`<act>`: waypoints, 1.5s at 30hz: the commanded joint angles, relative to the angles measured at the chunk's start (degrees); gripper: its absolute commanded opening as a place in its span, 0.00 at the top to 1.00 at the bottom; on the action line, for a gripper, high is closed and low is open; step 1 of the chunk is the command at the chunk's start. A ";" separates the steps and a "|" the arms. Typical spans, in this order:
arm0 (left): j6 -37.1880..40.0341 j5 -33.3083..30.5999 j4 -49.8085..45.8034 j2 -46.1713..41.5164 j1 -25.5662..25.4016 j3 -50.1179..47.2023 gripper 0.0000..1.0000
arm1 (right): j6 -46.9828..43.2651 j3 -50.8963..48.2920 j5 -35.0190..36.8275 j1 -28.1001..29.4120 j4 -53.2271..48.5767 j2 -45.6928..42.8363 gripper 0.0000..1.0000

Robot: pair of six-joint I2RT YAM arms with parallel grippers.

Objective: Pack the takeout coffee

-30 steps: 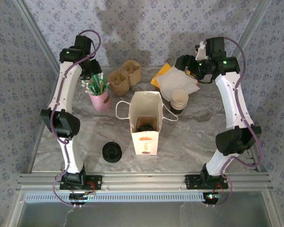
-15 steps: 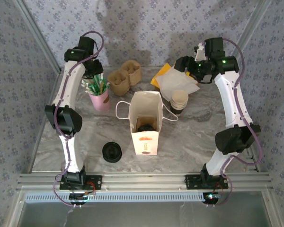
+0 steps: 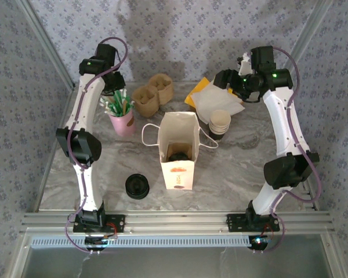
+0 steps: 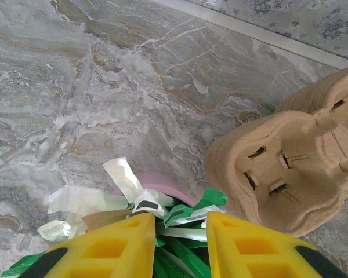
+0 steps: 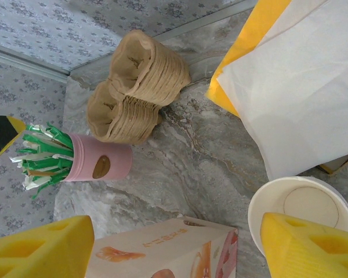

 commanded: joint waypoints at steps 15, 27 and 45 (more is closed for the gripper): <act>0.71 0.10 0.06 2.67 0.32 2.42 0.81 | -1.30 0.97 -0.99 -0.27 -2.18 -0.71 0.23; 0.71 0.07 0.18 1.05 0.22 2.61 0.96 | -0.96 0.87 -0.87 0.39 -2.14 -0.90 0.24; 2.19 -5.91 -4.55 -13.86 -4.12 3.37 1.00 | -1.92 4.25 -0.12 3.15 -2.11 -5.62 0.24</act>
